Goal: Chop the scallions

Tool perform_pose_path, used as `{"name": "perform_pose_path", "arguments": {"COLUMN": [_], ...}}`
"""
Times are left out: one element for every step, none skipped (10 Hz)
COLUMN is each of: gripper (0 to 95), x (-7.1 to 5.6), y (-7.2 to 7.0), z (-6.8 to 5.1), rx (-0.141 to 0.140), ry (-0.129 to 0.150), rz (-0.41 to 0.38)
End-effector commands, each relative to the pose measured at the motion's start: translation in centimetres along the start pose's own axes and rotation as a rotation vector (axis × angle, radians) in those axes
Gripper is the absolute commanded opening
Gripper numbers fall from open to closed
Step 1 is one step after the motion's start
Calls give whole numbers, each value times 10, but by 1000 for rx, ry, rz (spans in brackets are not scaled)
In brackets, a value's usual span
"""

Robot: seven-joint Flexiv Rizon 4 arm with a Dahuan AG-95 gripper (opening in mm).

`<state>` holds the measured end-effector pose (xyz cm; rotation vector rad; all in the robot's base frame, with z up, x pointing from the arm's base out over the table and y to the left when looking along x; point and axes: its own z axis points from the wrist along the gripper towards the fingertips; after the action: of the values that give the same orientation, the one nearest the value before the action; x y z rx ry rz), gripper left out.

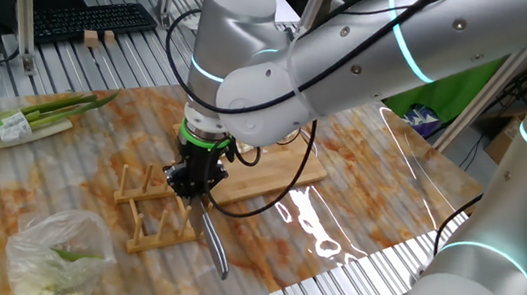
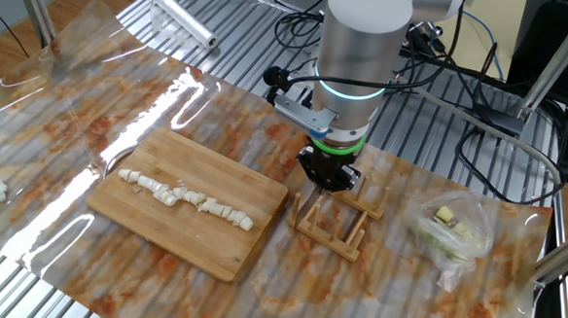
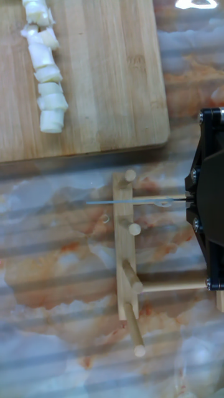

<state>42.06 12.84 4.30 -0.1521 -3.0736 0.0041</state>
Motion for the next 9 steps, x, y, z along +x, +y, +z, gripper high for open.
{"name": "perform_pose_path", "arguments": {"gripper": [0,0,0,0,0,0,0,0,0], "x": [1,1,1,1,2,3,3,3,3], "y": [0,0,0,0,0,-1,-1,-1,-1], "z": [2,4,5,5,6,6,6,6,7], "rx": [1,1,1,1,3,4,4,4,5], "ry": [-1,-4,-2,-1,2,1,1,1,1], "rz": [1,2,2,4,6,9,10,10,12]}}
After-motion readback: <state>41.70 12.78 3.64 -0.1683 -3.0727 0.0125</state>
